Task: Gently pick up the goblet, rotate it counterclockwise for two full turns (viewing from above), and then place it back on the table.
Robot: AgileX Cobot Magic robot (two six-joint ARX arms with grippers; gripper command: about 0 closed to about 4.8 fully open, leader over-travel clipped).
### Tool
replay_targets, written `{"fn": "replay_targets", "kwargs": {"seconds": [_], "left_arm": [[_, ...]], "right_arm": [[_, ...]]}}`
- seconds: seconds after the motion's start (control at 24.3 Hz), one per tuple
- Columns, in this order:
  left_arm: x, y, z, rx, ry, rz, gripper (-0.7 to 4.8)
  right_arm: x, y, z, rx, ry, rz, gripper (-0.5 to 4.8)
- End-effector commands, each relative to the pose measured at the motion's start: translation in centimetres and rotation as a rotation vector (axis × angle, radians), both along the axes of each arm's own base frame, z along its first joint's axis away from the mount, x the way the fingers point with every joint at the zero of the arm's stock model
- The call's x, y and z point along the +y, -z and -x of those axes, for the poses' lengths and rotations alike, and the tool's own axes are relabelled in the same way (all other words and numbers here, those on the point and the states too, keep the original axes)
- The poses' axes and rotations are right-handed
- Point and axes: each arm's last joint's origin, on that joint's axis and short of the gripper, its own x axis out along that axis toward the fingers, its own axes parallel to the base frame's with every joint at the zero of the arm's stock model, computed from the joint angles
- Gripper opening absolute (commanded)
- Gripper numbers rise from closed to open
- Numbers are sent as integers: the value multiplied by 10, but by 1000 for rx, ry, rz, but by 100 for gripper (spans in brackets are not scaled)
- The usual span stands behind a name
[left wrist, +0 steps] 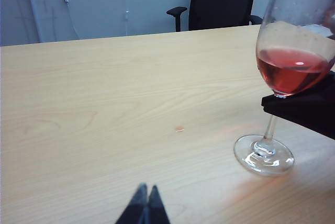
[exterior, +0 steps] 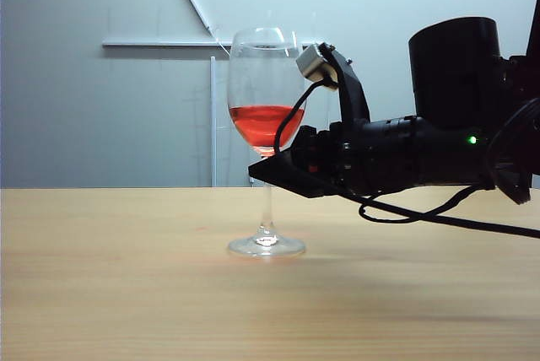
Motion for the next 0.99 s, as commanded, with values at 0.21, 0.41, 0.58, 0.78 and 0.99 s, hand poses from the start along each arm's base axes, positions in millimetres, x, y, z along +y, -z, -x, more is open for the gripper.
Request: {"fn": "replay_targets", "kwargs": {"seconds": [0.21, 0.41, 0.58, 0.78, 0.99], "left_arm": [[1, -4, 1, -31, 1, 14, -5], [1, -4, 1, -32, 1, 15, -5], [0, -4, 1, -32, 3, 15, -5], [0, -4, 1, -32, 5, 15, -5], [0, -4, 2, -33, 11, 15, -5]], "right_arm": [[-1, -31, 1, -50, 26, -116, -7], [-4, -43, 3, 10, 48, -120, -7], [-8, -58, 7, 61, 93, -110, -7], [-9, -76, 6, 161, 106, -83, -7], [-4, -87, 0, 208, 93, -138, -7]]}}
